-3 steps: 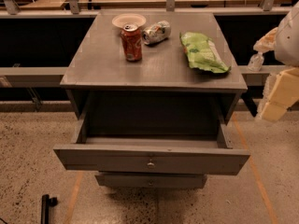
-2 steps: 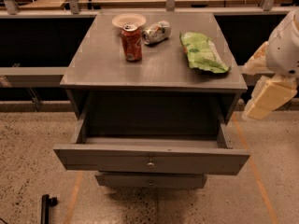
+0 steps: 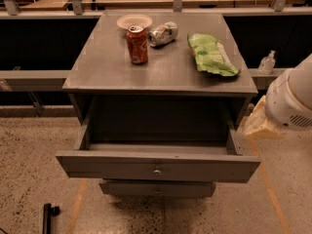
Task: Close top drawer
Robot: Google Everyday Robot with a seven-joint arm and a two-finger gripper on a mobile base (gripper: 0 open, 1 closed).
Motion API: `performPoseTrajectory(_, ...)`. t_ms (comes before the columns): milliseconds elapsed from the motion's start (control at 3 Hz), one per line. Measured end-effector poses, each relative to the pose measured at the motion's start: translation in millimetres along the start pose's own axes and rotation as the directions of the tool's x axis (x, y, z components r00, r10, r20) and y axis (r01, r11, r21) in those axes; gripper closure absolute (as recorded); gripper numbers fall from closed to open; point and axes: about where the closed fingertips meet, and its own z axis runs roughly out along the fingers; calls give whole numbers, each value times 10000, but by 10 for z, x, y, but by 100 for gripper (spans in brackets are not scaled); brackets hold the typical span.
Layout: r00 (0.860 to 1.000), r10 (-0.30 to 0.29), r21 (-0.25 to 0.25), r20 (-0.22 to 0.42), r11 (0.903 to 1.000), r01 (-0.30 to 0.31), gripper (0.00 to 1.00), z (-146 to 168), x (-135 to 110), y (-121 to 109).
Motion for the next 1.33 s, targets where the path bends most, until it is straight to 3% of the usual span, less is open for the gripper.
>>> performPoseTrajectory(333, 9984, 24, 104, 561, 9999, -30, 100, 550, 217, 66)
performPoseTrajectory(667, 9985, 22, 84, 550, 10000, -26, 100, 547, 217, 73)
performPoseTrajectory(1000, 9967, -95, -26, 812, 9999, 97, 100, 804, 150, 236)
performPoseTrajectory(1333, 9911, -687, 450, 1140, 9969, 639, 100, 1071, 99, 368)
